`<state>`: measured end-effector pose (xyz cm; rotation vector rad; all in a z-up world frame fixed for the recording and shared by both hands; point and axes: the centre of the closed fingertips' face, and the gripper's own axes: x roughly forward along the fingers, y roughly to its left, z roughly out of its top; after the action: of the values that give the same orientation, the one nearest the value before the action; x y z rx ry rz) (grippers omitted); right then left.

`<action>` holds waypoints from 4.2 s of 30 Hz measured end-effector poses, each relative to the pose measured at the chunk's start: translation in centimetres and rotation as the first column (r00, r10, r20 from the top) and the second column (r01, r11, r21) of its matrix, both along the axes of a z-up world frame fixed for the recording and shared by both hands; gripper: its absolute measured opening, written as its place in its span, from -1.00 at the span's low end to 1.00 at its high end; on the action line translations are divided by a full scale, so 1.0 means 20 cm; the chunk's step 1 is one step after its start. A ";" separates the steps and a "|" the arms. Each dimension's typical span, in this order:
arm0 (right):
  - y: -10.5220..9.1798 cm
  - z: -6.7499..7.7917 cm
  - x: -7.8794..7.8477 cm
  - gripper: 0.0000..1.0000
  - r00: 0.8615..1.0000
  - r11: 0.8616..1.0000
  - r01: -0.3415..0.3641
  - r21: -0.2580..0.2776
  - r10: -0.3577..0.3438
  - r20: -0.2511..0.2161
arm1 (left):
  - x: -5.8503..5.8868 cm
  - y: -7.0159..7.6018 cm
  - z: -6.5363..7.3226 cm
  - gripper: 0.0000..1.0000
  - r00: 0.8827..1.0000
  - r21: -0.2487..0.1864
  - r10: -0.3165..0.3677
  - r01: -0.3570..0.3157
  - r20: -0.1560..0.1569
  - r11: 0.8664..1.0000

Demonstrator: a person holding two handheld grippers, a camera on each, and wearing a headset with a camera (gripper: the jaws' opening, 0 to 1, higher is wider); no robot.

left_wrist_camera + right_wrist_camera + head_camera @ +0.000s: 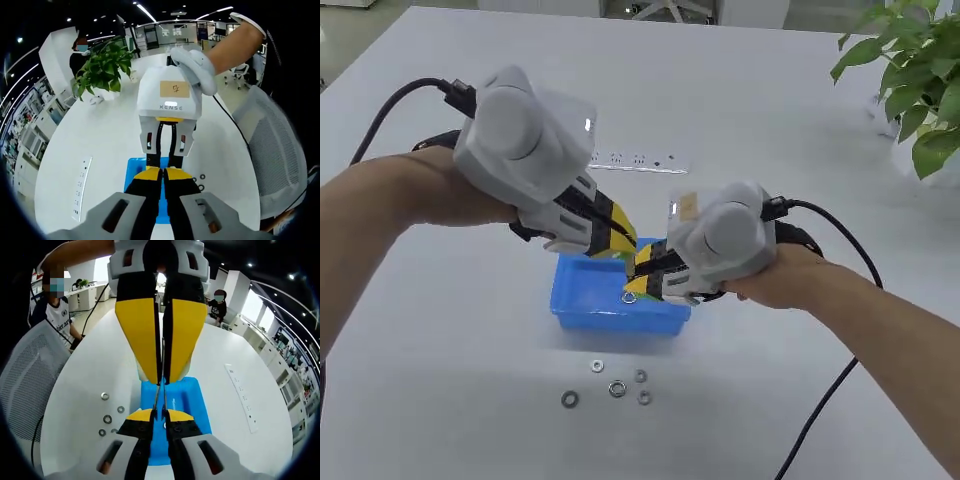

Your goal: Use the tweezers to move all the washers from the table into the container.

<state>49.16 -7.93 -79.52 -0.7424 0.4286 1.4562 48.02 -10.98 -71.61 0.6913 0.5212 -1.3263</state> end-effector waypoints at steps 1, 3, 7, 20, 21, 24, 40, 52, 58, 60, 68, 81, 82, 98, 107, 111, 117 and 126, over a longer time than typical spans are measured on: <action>0.00 0.01 -0.01 -0.78 1.000 1.000 0.001 0.000 -0.001 0.002 | -0.01 0.00 0.01 -0.89 1.000 0.002 0.000 0.000 0.002 1.000; -0.01 0.02 -0.03 -0.78 1.000 1.000 -0.002 -0.003 0.002 0.010 | -0.03 0.00 0.01 -0.89 1.000 0.004 -0.002 0.002 0.004 1.000; -0.02 0.03 -0.06 -0.78 1.000 1.000 0.000 -0.003 0.000 0.013 | -0.06 -0.01 0.02 -0.89 1.000 0.010 -0.008 0.008 0.007 1.000; -0.05 -0.02 -0.19 -0.77 1.000 1.000 0.006 -0.008 -0.006 -0.001 | -0.18 -0.04 -0.02 -0.89 1.000 0.008 -0.024 0.024 -0.012 1.000; -0.05 -0.03 -0.20 -0.77 1.000 1.000 0.007 -0.010 -0.007 -0.006 | -0.19 -0.04 -0.03 -0.89 1.000 0.009 -0.025 0.025 -0.017 1.000; -0.05 -0.05 -0.23 -0.76 1.000 1.000 0.008 -0.012 -0.008 -0.016 | -0.21 -0.04 -0.05 -0.89 0.999 0.008 -0.027 0.027 -0.024 1.000; -0.08 -0.19 -0.38 -0.75 0.998 1.000 0.012 -0.025 -0.013 -0.059 | -0.33 -0.07 -0.19 -0.89 0.996 0.004 -0.037 0.038 -0.077 0.999; -0.11 -0.28 -0.46 -0.74 0.996 0.999 0.022 -0.032 -0.025 -0.084 | -0.41 -0.10 -0.27 -0.89 0.991 -0.019 -0.045 0.043 -0.122 0.999; -0.13 -0.32 -0.49 -0.74 0.995 0.999 0.033 -0.037 -0.036 -0.097 | -0.43 -0.12 -0.31 -0.89 0.989 -0.025 -0.054 0.051 -0.138 0.998; -0.13 -0.33 -0.49 -0.74 0.994 0.999 0.037 -0.037 -0.040 -0.101 | -0.44 -0.13 -0.33 -0.89 0.988 -0.023 -0.057 0.055 -0.140 0.998; -0.15 -0.35 -0.48 -0.74 0.992 0.998 0.054 -0.031 -0.058 -0.110 | -0.44 -0.14 -0.35 -0.89 0.988 -0.026 -0.058 0.055 -0.144 0.998; -0.15 -0.37 -0.48 -0.74 0.989 0.997 0.071 -0.023 -0.074 -0.126 | -0.44 -0.15 -0.37 -0.88 0.986 -0.043 -0.056 0.050 -0.157 0.998; -0.15 -0.37 -0.48 -0.74 0.989 0.997 0.073 -0.023 -0.075 -0.127 | -0.43 -0.15 -0.37 -0.89 0.986 -0.043 -0.055 0.048 -0.156 0.998; -0.15 -0.37 -0.48 -0.79 0.983 0.996 0.088 -0.028 -0.092 -0.160 | -0.42 -0.15 -0.37 -0.89 0.985 -0.046 -0.046 0.039 -0.165 0.998; -0.15 -0.37 -0.48 -0.80 0.982 0.996 0.086 -0.032 -0.090 -0.164 | -0.42 -0.14 -0.37 -0.89 0.985 -0.042 -0.048 0.042 -0.166 0.998; -0.15 -0.37 -0.48 -0.80 0.982 0.996 0.081 -0.034 -0.086 -0.165 | -0.42 -0.14 -0.37 -0.89 0.985 -0.038 -0.049 0.043 -0.166 0.998; -0.14 -0.35 -0.48 -0.80 0.983 0.997 0.078 -0.030 -0.082 -0.163 | -0.42 -0.13 -0.36 -0.89 0.985 -0.038 -0.048 0.043 -0.164 0.998; -0.13 -0.30 -0.48 -0.80 0.987 0.998 0.060 -0.032 -0.064 -0.150 | -0.42 -0.12 -0.31 -0.89 0.987 -0.035 -0.040 0.035 -0.154 0.999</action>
<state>39.61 -10.44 -85.60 -0.6373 0.5839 1.4551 39.71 -13.29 -77.79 0.5769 0.6129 -1.4286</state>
